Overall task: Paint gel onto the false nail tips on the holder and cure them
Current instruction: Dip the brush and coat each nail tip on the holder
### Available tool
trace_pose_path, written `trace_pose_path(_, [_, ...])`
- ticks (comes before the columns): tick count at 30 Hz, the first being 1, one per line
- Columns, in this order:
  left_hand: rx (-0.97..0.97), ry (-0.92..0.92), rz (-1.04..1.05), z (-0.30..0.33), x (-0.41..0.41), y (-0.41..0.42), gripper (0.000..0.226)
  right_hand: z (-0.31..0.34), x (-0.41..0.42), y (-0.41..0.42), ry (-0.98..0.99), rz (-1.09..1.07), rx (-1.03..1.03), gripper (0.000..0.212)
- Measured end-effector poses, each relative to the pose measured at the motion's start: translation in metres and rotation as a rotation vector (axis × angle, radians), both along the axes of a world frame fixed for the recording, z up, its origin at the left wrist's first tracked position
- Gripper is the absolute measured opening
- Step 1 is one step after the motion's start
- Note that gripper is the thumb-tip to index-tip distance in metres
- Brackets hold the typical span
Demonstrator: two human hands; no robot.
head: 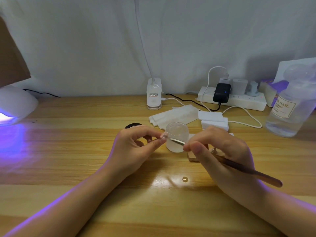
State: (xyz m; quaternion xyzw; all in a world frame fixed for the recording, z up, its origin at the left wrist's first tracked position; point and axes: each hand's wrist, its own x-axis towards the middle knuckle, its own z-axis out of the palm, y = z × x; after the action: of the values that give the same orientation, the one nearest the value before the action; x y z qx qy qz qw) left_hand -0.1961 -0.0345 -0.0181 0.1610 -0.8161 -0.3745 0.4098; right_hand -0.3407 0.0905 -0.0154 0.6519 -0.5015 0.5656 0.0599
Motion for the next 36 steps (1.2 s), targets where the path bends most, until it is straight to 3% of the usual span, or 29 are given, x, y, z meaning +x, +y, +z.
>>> trace_pose_path(4, [0.0, 0.016, -0.006, 0.0001, -0.0002, 0.0002, 0.008, 0.005, -0.0014, 0.0029, -0.196, 0.016, 0.076, 0.012])
trace_pose_path(9, [0.019, 0.013, -0.028, -0.0003, -0.0005, 0.0001, 0.012, 0.0047, 0.002, 0.0024, -0.392, 0.072, 0.071, 0.014])
trace_pose_path(18, [-0.007, 0.021, -0.048, -0.0019, -0.001, 0.0016, 0.016, 0.0064, 0.0023, 0.0029, -0.249, 0.113, 0.048, 0.018])
trace_pose_path(23, [-0.023, 0.033, -0.055, -0.0037, -0.002, 0.0001, 0.016, 0.004, 0.0065, 0.0016, -0.367, 0.018, 0.109, 0.015])
trace_pose_path(36, [-0.112, 0.086, -0.078, -0.0036, -0.004, -0.0024, 0.024, -0.0012, 0.0058, -0.0016, -0.313, 0.085, 0.128, 0.015])
